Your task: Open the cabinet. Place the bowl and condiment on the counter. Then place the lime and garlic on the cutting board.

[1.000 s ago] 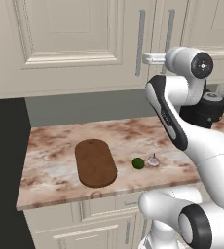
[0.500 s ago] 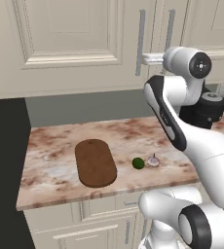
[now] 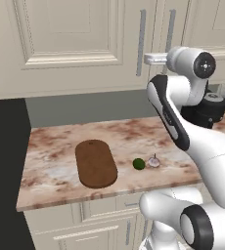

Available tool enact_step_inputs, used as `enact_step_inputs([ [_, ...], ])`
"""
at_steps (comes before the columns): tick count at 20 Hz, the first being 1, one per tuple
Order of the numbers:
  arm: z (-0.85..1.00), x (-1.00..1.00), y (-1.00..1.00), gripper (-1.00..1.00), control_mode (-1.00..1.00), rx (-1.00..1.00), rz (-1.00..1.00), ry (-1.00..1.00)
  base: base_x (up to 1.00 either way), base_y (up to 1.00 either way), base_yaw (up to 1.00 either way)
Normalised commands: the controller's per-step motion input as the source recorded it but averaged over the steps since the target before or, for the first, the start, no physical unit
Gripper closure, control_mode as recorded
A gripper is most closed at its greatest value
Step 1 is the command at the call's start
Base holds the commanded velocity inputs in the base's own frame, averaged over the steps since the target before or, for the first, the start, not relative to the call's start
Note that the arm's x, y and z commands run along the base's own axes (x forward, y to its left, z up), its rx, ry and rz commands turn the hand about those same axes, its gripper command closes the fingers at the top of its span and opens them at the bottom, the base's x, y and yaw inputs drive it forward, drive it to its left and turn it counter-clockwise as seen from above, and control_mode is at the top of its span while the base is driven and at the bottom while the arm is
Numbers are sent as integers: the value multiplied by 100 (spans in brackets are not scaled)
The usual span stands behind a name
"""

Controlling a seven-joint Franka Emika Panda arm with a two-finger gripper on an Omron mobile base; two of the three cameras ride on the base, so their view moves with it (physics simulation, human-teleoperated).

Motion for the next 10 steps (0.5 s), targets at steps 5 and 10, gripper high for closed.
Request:
enact_step_inputs([
  [5, 0, 2, 0, 100, -100, 0, 5, 0, 0, 0, 0],
  [10, 0, 0, -14, 100, -100, 0, 14, 0, 0, 0, 0],
])
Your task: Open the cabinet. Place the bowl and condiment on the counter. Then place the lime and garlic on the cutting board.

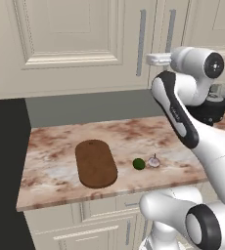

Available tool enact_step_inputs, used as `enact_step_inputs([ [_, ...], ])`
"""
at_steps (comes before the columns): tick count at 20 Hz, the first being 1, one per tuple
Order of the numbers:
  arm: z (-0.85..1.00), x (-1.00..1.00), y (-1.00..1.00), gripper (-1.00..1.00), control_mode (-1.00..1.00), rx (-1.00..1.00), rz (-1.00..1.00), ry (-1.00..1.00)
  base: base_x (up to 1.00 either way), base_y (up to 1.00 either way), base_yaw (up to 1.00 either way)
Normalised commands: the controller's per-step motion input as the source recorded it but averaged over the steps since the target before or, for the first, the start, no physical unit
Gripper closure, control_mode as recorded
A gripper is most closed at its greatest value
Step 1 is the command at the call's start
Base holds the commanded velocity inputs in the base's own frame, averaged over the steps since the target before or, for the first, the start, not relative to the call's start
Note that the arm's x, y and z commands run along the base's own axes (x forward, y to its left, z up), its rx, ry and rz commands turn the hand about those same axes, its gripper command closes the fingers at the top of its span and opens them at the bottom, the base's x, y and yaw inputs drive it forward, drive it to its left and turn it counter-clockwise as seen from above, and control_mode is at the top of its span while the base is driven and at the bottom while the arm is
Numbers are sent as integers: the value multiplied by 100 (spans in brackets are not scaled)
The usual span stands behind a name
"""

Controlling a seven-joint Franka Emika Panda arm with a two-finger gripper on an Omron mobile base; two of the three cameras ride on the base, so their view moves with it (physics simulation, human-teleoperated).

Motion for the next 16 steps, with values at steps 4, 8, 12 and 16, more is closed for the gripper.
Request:
enact_step_inputs([
  [4, 0, -9, -29, 100, -100, 0, 20, 0, 0, 0, 0],
  [8, 5, -21, -39, 100, -100, 0, 16, -2, 0, 0, 0],
  [12, 17, -40, -41, 100, -100, 0, 12, -4, 0, 0, 0],
  [16, 15, -53, -38, 100, -100, 0, 10, -4, 0, 0, 0],
])
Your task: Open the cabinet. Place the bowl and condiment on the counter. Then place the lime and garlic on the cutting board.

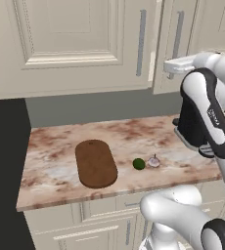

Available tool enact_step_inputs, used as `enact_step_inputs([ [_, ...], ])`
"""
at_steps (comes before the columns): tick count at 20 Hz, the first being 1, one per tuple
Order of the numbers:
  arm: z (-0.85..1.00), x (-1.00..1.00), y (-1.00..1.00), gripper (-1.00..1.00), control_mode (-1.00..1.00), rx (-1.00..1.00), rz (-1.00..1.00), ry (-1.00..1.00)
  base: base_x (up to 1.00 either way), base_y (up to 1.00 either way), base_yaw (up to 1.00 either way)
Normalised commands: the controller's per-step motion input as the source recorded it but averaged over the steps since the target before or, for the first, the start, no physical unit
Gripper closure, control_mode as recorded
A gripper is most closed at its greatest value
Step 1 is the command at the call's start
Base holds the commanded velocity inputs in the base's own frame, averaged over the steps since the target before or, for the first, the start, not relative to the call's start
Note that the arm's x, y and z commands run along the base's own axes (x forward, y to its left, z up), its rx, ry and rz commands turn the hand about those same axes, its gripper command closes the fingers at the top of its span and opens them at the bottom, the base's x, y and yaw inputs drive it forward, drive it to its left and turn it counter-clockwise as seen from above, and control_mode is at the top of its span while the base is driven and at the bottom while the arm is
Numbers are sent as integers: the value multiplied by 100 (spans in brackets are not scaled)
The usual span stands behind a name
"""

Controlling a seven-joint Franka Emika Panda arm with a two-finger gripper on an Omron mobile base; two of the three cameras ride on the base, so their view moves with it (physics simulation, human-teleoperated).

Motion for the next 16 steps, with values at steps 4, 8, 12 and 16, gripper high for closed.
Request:
enact_step_inputs([
  [4, 12, -65, -32, 100, -100, 0, 7, -6, 0, 0, 0],
  [8, 8, -65, -35, 100, -100, 0, 6, -4, 0, 0, 0],
  [12, 7, -62, -38, 100, -100, 0, 5, -2, 0, 0, 0],
  [16, 10, -55, -45, 100, -100, 0, 6, 0, 0, 0, 0],
])
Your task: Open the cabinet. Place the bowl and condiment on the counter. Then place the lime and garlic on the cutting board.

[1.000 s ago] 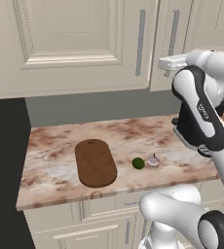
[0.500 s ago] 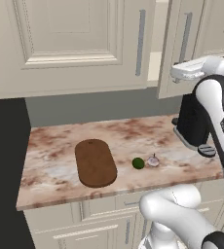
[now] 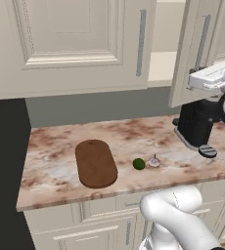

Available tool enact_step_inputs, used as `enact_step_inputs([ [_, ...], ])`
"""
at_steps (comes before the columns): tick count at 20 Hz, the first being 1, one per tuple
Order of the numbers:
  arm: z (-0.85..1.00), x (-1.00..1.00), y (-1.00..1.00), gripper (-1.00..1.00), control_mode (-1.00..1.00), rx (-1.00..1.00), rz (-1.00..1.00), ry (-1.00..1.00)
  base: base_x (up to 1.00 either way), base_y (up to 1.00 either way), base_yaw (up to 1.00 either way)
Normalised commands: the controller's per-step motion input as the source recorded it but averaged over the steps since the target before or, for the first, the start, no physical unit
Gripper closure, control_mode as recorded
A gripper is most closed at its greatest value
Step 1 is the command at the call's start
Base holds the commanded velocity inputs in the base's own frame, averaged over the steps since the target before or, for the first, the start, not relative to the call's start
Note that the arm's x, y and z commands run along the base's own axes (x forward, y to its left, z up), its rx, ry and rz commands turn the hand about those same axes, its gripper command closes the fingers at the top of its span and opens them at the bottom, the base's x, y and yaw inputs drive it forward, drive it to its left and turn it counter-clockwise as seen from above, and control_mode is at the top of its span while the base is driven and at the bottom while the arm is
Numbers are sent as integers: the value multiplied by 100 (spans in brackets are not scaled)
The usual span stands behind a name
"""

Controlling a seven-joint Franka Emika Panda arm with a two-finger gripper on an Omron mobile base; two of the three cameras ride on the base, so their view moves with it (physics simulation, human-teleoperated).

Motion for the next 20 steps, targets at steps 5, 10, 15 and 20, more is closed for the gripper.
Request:
enact_step_inputs([
  [5, 11, -54, -50, 100, -100, 0, 6, 0, 0, 0, 0],
  [10, 11, -56, -54, 100, -100, 0, 6, -2, 0, 0, 0],
  [15, 7, -56, -58, 100, -100, 0, 3, -4, 0, 0, 0],
  [20, 2, -51, -59, 100, -100, 0, 0, -3, 0, 0, 0],
])
